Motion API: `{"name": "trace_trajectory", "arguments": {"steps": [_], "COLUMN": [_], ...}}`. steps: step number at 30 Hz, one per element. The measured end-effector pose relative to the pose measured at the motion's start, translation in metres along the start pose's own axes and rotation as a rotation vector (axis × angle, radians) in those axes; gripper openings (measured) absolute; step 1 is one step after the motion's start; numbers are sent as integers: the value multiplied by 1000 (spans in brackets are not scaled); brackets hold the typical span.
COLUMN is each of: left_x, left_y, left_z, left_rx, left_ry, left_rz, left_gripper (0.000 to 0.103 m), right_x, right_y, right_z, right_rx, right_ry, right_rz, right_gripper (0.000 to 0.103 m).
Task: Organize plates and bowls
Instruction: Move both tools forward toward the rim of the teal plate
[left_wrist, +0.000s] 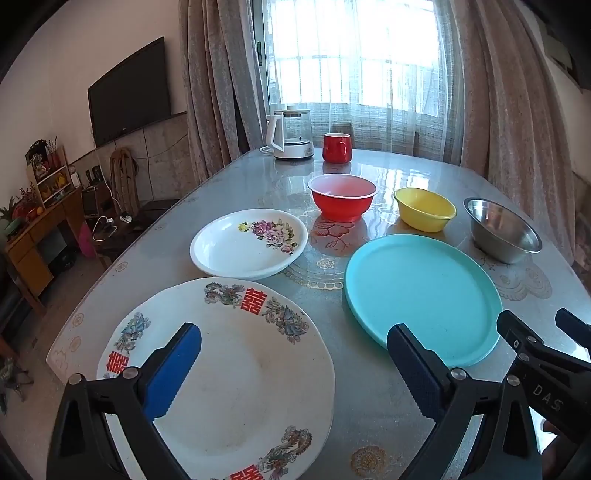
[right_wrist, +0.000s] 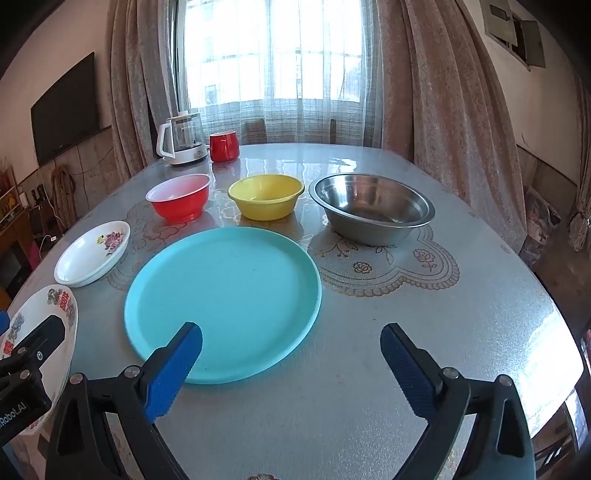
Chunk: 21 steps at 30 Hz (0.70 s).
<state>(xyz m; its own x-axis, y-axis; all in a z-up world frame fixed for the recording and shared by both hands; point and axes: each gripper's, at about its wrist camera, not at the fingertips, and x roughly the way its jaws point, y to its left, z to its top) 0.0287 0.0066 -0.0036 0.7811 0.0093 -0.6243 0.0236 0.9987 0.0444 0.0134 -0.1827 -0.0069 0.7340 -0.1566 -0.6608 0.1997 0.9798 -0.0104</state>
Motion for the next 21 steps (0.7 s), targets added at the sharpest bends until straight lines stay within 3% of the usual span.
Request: {"name": "trace_trajectory", "arguments": {"steps": [21], "left_x": [5], "left_y": [-6], "left_z": [5], "left_rx": [20], "left_ry": [18], "left_rz": [-18], "left_gripper": [102], "right_x": [10], "right_y": [0], "right_z": [3], "right_rx": [1], "right_ry": [21], "right_rz": [1], "right_gripper": [99]}}
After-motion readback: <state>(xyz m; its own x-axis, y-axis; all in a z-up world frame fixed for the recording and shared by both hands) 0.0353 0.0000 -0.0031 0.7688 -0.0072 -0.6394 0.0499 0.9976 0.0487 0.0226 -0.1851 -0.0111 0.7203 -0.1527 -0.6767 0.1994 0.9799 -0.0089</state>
